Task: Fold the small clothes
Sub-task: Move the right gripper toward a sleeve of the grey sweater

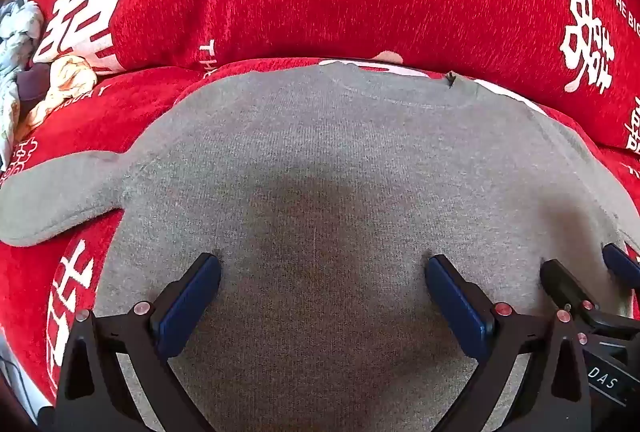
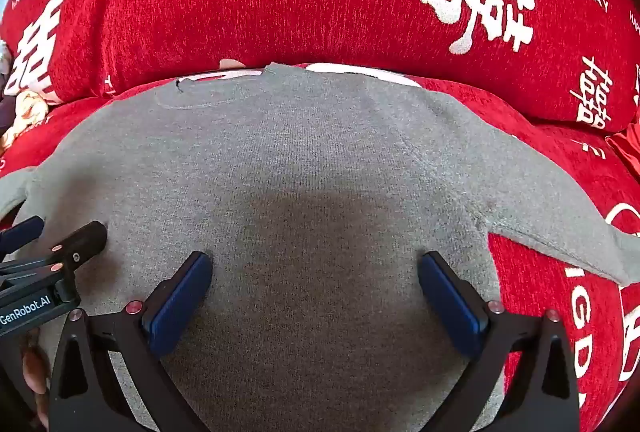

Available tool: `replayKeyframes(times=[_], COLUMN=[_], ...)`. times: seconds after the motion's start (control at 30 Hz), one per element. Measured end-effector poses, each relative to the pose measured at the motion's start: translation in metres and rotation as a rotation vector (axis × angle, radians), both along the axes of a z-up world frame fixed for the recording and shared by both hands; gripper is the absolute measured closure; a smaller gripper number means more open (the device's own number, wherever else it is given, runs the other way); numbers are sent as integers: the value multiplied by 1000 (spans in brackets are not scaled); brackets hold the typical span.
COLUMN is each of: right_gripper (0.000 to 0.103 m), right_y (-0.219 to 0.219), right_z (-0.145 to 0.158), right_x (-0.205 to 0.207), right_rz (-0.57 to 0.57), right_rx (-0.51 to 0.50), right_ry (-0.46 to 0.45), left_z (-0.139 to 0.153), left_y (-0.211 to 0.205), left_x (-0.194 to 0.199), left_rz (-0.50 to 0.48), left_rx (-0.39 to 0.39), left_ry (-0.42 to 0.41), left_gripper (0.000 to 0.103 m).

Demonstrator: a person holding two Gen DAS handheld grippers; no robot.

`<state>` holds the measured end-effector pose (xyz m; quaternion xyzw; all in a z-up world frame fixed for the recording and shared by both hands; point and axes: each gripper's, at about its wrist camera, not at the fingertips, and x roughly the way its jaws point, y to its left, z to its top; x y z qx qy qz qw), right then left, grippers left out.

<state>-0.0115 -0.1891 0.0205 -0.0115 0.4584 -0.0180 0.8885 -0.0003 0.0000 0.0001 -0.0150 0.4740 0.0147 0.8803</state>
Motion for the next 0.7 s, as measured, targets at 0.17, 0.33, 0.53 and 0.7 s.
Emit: replayKeyframes(times=[0.17, 0.33, 0.53, 0.7], right_gripper=[0, 0, 0, 0], right_y=[0, 4, 13, 15], right_z=[1, 0, -7, -9], right_x=[0, 0, -1, 0], right_rz=[0, 43, 54, 62], right_rx=[5, 52, 12, -7], right_ry=[1, 35, 61, 73], left_z=[1, 3, 4, 4], left_y=[2, -1, -2, -5], left_x=[-1, 0, 2, 4], left_rz=[4, 7, 22, 29], left_rx=[-19, -2, -2, 19], left_ry=[-5, 4, 33, 60], left_gripper=[0, 0, 0, 0])
